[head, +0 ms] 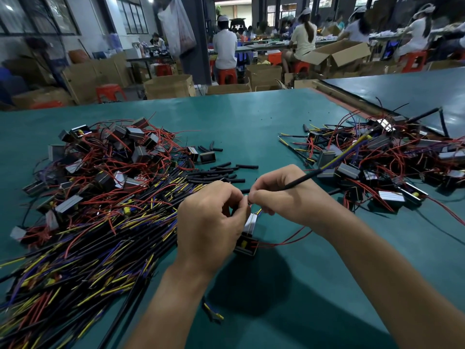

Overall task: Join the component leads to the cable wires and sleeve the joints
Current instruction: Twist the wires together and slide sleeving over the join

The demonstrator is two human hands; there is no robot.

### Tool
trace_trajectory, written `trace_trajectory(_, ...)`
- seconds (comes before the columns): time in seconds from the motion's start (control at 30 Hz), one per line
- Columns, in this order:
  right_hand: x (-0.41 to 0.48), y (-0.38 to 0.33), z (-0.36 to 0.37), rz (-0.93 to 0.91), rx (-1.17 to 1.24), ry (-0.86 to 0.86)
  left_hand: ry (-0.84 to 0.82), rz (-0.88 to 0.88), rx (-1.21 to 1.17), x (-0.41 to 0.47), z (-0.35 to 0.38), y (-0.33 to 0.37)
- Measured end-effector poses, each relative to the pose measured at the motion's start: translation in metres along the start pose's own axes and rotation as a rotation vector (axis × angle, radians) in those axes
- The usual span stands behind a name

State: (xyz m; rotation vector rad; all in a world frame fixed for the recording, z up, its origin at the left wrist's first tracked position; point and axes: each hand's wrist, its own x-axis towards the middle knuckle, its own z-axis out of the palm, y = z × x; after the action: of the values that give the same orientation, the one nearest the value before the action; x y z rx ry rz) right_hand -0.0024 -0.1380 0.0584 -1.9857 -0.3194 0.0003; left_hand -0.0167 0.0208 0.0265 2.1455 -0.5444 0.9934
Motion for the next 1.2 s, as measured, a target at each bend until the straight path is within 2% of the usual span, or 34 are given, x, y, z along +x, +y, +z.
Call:
trace_trajectory(0.2, 0.003, 0.001, -0.001, 0.131, 0.148, 0.006, -0.030, 0.051, -0.038, 0.001, 0.001, -0.002)
trace_trajectory(0.4, 0.002, 0.006, -0.010, 0.217, 0.199, -0.098, -0.083, 0.098, -0.055, 0.001, 0.003, -0.002)
trace_trajectory(0.7, -0.001, 0.005, -0.017, 0.187, 0.180, -0.150, -0.107, 0.105, -0.054, 0.001, 0.001, 0.003)
trace_trajectory(0.9, 0.000, 0.007, -0.019, 0.236, 0.145, -0.161, -0.120, 0.109, -0.061, 0.000, 0.001, 0.005)
trace_trajectory(1.2, 0.002, 0.010, -0.019, 0.206, 0.247, -0.180, -0.113, 0.109, -0.028, 0.002, -0.003, 0.004)
